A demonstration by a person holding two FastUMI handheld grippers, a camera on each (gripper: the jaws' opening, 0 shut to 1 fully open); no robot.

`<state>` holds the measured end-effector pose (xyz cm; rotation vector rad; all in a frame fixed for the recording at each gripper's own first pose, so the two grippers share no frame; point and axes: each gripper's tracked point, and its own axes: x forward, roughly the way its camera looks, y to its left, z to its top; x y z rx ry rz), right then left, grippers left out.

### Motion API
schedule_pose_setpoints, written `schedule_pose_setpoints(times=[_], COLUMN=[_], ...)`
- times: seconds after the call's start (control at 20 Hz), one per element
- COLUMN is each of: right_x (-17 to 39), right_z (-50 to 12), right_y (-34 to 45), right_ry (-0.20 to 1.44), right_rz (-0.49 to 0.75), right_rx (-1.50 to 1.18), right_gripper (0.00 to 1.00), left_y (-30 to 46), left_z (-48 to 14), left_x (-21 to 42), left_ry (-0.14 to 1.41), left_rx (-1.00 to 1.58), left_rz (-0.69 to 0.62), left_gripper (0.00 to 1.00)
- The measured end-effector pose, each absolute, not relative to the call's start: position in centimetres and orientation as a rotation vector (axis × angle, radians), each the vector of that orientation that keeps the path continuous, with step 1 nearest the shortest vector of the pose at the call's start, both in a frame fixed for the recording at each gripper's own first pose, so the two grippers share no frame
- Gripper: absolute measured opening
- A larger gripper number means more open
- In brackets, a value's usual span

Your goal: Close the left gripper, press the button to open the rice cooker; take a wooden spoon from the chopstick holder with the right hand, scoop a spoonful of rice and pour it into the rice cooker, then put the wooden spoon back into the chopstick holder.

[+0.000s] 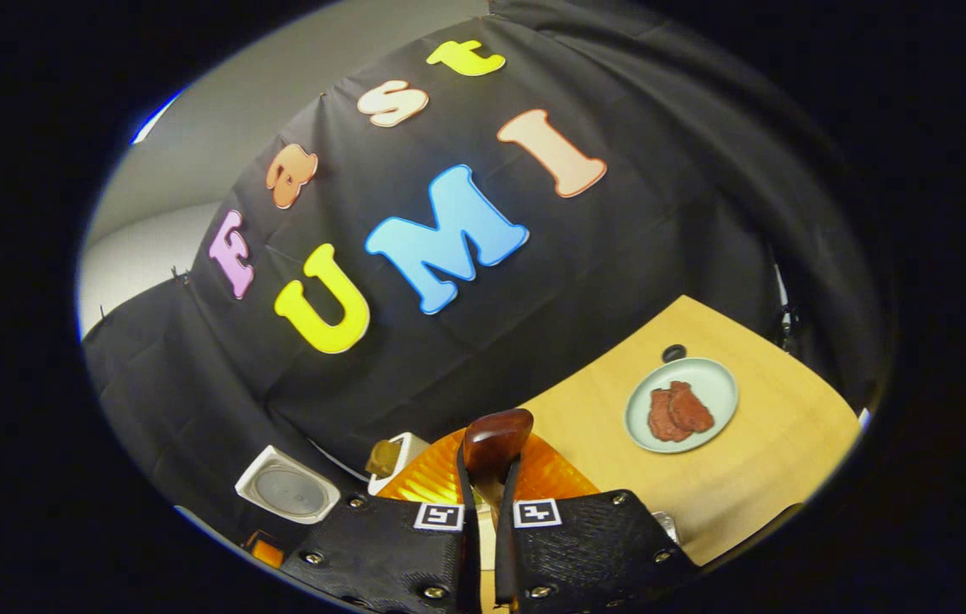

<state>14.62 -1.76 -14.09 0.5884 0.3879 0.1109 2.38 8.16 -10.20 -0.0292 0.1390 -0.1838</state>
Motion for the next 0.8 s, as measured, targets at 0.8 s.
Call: schedule_pose_setpoints(times=[0.8], right_x=[12.8], right_z=[-26.4], right_y=[-5.1], right_ry=[0.535], right_rz=[-0.051], right_rx=[0.420], right_gripper=[0.07], left_y=[8.3], left_z=[-10.7], left_x=[1.1], left_ry=[0.178], left_rx=[0.011], left_rz=[-0.154], left_gripper=[0.96])
